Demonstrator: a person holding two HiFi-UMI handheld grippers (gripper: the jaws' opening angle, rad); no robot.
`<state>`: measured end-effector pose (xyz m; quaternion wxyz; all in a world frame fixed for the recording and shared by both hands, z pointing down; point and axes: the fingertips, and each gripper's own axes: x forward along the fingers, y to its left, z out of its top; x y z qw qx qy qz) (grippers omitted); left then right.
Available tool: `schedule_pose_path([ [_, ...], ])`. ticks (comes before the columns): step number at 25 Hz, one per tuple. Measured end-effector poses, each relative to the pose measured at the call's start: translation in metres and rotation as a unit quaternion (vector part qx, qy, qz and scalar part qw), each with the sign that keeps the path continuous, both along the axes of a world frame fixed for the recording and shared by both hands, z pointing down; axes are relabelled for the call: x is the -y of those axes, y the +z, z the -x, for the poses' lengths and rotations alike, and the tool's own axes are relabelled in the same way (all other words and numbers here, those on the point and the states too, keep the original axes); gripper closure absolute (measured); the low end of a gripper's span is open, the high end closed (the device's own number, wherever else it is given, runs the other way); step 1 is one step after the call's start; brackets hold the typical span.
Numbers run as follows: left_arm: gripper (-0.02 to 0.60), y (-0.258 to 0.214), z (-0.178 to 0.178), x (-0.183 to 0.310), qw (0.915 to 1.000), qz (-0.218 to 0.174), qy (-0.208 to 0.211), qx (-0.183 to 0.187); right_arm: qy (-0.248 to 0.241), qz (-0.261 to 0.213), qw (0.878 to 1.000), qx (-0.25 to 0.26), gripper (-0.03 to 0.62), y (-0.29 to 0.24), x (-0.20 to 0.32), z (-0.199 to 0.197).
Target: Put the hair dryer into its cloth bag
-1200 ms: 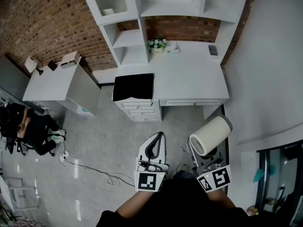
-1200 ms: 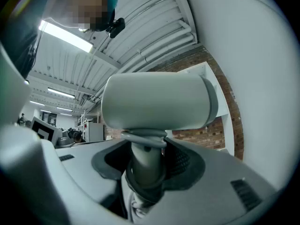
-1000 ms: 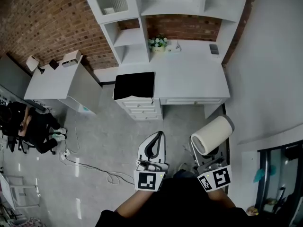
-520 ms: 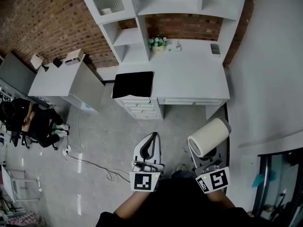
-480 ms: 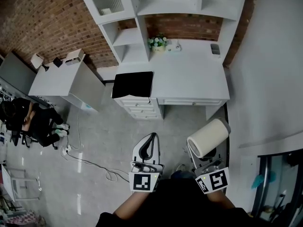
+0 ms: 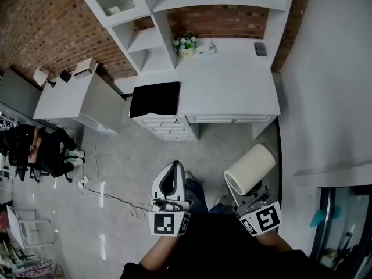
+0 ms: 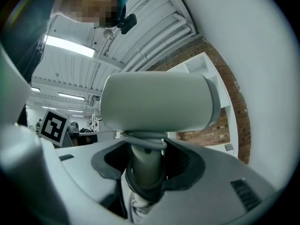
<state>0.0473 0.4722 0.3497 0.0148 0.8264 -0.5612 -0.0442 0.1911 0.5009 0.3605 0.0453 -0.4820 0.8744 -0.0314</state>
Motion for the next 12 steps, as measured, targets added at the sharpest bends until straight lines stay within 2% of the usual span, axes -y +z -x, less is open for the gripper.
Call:
schedule_pose_path([
  [3,0.563,-0.002,0.006,0.015,0.9997,-0.024,-0.001,-0.006,0.002,0.001,1.000,-0.010,0.376,0.002,0.009,0.004],
  [6,0.563,0.008,0.013,0.034,1.0000,-0.003,0.002,-0.006,0.005,-0.001,1.000,-0.019,0.376,0.002,0.025,0.010],
  [12,0.563,0.012,0.037,0.088,0.9998,-0.013,0.007,0.013,0.011,0.005,1.000,-0.025,0.376,0.004,0.078,0.034],
])
